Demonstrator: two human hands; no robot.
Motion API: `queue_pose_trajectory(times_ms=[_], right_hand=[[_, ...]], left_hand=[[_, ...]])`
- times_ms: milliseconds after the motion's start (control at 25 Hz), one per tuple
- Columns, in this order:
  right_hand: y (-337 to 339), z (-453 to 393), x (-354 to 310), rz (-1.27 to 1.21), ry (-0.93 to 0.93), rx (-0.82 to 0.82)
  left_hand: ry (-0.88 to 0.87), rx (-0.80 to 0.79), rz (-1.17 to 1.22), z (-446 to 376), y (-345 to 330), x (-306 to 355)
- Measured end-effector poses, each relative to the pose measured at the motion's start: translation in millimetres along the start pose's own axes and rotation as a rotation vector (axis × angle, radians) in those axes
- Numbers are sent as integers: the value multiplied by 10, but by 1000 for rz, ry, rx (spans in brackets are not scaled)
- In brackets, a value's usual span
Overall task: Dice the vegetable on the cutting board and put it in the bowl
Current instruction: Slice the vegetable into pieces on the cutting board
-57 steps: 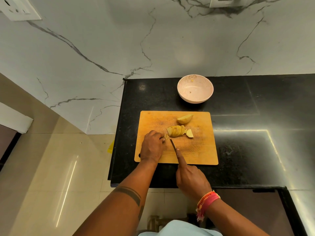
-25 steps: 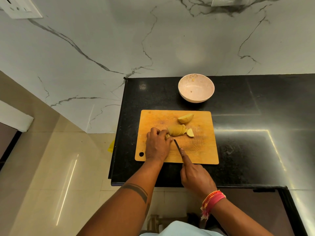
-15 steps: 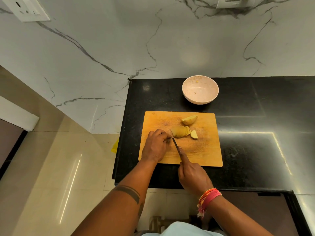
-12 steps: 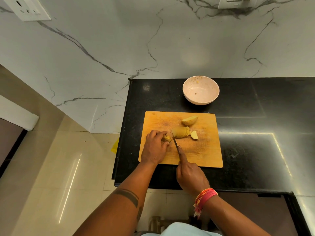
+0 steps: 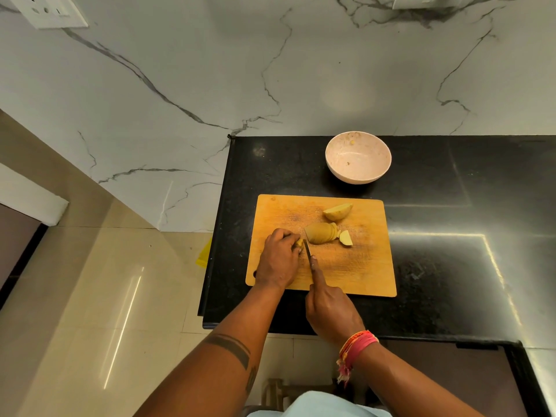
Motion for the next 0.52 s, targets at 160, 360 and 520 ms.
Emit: queue_pose_trajectory(times_ms=[160, 360, 520], right_hand=[[12, -22, 42, 14, 0, 32], [23, -200, -39, 74, 34, 15], [4, -362, -82, 123, 14, -15]], left_hand=[[-4, 4, -19, -5, -7, -2], [48, 28, -7, 1, -23, 37], [30, 18, -59, -13, -7, 66]])
Point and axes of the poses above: each hand's wrist, its own z-axis away from the middle knuckle, its own y-axis out of the back of the hand, x = y × z, the point moved 1 cm from there along -z, towards the middle knuckle, and after that the axes turned 10 degrees about x, right-handed, at the moved point
